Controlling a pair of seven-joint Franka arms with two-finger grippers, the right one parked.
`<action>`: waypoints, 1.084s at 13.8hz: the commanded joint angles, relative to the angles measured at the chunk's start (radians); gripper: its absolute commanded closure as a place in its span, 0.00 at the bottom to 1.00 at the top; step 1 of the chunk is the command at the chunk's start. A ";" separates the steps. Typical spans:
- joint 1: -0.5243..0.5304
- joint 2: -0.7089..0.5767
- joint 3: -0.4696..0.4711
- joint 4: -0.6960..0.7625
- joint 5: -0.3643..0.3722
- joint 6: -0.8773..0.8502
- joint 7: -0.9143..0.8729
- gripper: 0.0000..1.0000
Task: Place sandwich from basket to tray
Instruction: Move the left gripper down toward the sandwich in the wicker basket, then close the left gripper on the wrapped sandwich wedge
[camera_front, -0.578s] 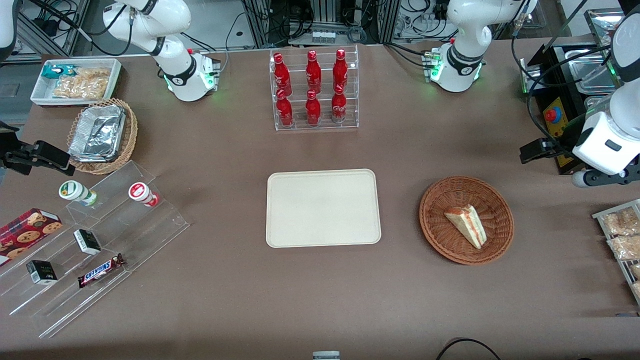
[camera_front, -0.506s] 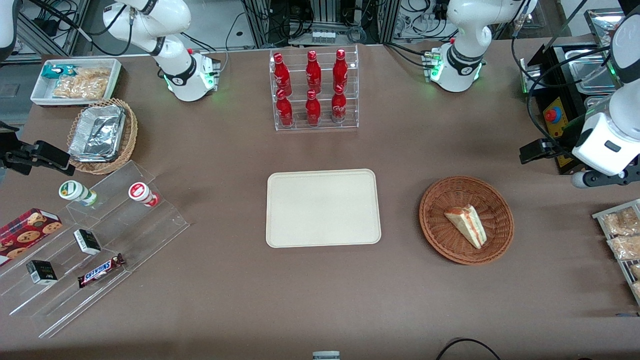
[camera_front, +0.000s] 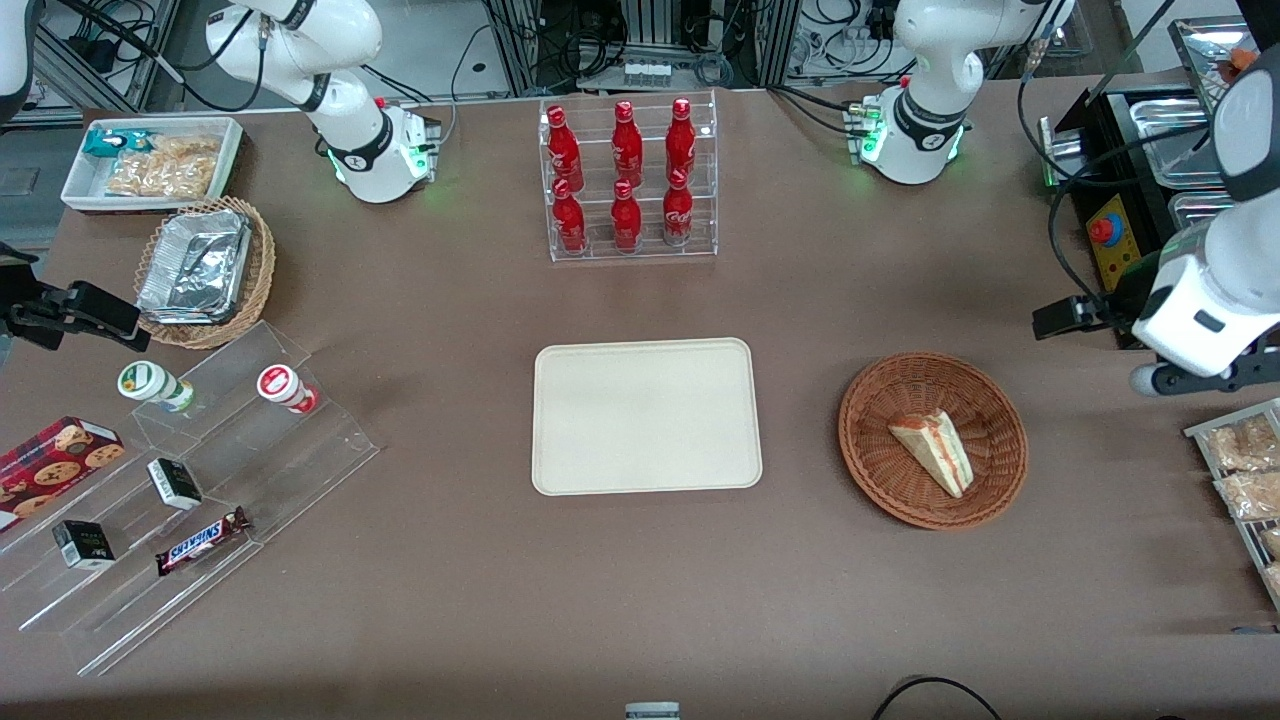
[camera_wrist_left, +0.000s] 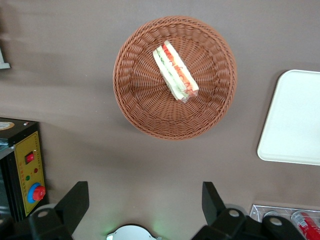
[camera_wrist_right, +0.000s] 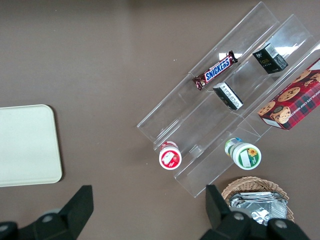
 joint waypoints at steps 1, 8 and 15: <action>0.008 0.123 0.003 0.023 0.011 0.050 -0.037 0.00; 0.000 0.344 0.002 -0.144 -0.010 0.422 -0.511 0.00; -0.052 0.406 -0.005 -0.146 -0.010 0.513 -0.700 0.00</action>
